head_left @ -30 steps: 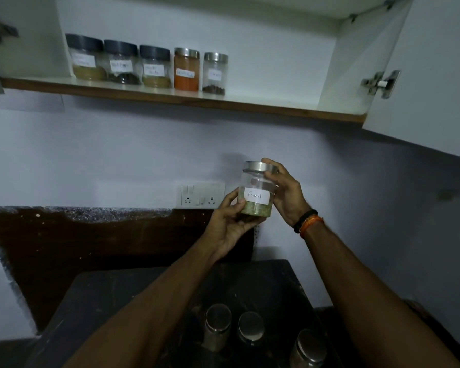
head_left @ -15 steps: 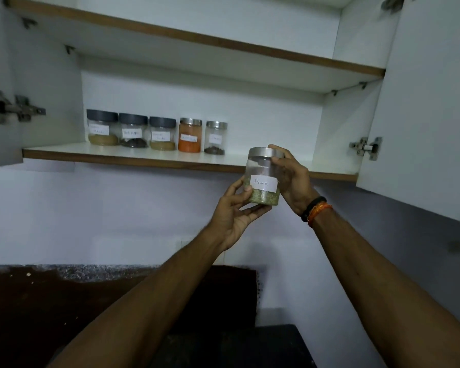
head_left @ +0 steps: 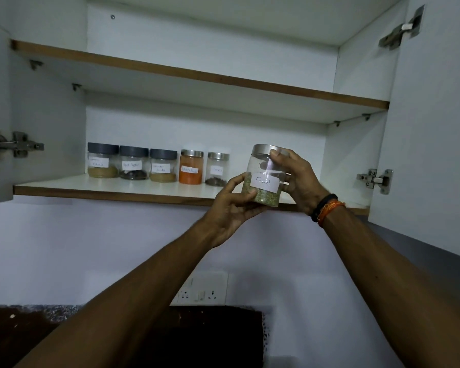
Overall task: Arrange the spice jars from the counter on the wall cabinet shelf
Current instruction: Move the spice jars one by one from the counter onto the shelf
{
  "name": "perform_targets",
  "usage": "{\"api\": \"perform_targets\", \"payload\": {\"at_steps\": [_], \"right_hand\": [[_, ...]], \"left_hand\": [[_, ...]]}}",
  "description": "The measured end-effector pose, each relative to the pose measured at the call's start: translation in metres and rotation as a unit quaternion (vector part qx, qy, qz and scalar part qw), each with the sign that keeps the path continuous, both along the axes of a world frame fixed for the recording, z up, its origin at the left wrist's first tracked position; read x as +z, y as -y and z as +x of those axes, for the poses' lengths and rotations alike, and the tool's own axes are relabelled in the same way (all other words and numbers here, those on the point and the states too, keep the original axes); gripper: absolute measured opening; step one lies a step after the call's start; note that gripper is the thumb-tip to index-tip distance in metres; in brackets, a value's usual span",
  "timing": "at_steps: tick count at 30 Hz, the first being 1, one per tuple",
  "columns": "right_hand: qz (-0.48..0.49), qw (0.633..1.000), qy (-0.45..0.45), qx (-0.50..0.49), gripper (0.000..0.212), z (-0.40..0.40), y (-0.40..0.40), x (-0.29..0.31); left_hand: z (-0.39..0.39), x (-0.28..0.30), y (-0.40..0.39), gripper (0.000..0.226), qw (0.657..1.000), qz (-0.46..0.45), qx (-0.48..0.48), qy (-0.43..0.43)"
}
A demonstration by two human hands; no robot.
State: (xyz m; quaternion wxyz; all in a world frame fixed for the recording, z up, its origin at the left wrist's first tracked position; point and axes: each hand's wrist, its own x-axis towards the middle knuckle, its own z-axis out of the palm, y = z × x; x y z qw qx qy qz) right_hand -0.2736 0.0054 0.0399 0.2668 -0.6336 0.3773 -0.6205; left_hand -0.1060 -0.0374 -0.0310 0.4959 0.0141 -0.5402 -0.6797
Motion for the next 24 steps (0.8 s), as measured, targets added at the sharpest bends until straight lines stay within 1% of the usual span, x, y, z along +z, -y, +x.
{"api": "perform_targets", "payload": {"at_steps": [3, 5, 10, 12, 13, 14, 15, 17, 18, 19, 20, 21, 24], "right_hand": [[-0.013, 1.0, 0.003, -0.004, 0.04, -0.003, 0.012, 0.013], [-0.02, 1.0, -0.003, -0.006, 0.04, -0.005, 0.02, 0.022], [-0.044, 0.998, -0.033, -0.009, 0.039, -0.011, 0.036, 0.041], [-0.058, 0.997, -0.039, -0.013, 0.035, -0.014, 0.042, 0.045], [-0.062, 0.997, -0.041, -0.014, 0.034, -0.016, 0.045, 0.047], [-0.064, 0.997, -0.041, -0.013, 0.032, -0.019, 0.049, 0.048], [-0.064, 0.997, -0.041, -0.013, 0.032, -0.021, 0.054, 0.048], [-0.06, 0.997, -0.039, -0.019, 0.031, -0.026, 0.064, 0.047], [-0.057, 0.997, -0.037, -0.023, 0.03, -0.028, 0.071, 0.046], [-0.054, 0.998, -0.036, -0.028, 0.031, -0.031, 0.076, 0.045], [-0.051, 0.998, -0.036, -0.033, 0.031, -0.034, 0.084, 0.043], [-0.046, 0.997, -0.039, -0.038, 0.032, -0.037, 0.09, 0.042], [-0.029, 0.997, -0.05, -0.045, 0.035, -0.046, 0.111, 0.037]], "left_hand": [[0.002, 0.018, 0.015, 0.063, 0.997, -0.047, 0.044, 0.052], [0.001, 0.029, 0.023, 0.064, 0.993, -0.061, 0.066, 0.078], [-0.001, 0.045, 0.043, 0.067, 0.987, -0.095, 0.081, 0.104], [0.001, 0.048, 0.05, 0.071, 0.974, -0.133, 0.103, 0.148], [0.004, 0.049, 0.054, 0.073, 0.955, -0.173, 0.137, 0.197], [0.008, 0.051, 0.058, 0.075, 0.919, -0.227, 0.182, 0.266], [0.011, 0.051, 0.063, 0.078, 0.864, -0.288, 0.225, 0.345], [0.016, 0.049, 0.075, 0.083, 0.72, -0.396, 0.268, 0.503], [0.017, 0.049, 0.081, 0.083, 0.653, -0.429, 0.271, 0.563], [0.017, 0.048, 0.085, 0.081, 0.601, -0.451, 0.267, 0.603], [0.016, 0.047, 0.089, 0.079, 0.567, -0.463, 0.262, 0.629], [0.015, 0.048, 0.092, 0.078, 0.546, -0.469, 0.257, 0.645], [0.01, 0.049, 0.096, 0.078, 0.503, -0.476, 0.241, 0.679]]}}
